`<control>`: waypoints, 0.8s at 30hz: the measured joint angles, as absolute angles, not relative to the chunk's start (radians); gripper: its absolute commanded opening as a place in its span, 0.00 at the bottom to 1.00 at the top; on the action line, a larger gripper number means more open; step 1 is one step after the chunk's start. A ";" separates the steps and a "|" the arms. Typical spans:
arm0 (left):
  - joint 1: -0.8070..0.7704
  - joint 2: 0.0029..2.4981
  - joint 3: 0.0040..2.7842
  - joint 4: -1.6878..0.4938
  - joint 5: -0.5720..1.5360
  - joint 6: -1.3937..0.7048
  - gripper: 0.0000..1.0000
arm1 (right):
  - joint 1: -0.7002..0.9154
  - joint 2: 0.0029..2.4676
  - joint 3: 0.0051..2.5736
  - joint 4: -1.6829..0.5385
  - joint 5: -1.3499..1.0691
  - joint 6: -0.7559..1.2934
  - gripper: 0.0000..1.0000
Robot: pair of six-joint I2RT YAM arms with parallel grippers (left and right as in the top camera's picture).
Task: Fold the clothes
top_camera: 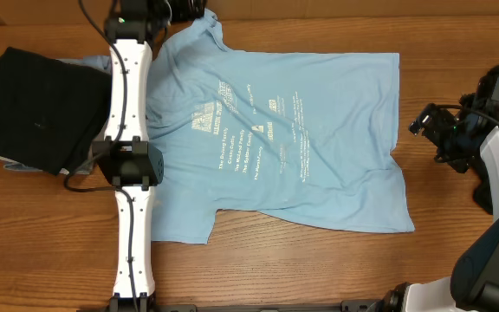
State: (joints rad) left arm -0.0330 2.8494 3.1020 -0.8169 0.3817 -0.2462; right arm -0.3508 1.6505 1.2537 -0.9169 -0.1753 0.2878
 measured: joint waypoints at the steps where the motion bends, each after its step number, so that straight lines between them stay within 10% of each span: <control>1: -0.036 2.827 3.116 -0.866 0.376 -0.250 1.00 | -0.351 1.650 1.254 -0.916 -0.175 0.288 1.00; 16: -0.148 2.398 3.128 -1.633 0.047 -0.257 1.00 | -0.351 1.650 1.254 -0.916 -0.175 0.288 1.00; 24: -0.159 2.222 3.129 -1.687 0.136 -0.256 1.00 | -0.351 1.650 1.254 -0.885 -0.177 0.288 1.00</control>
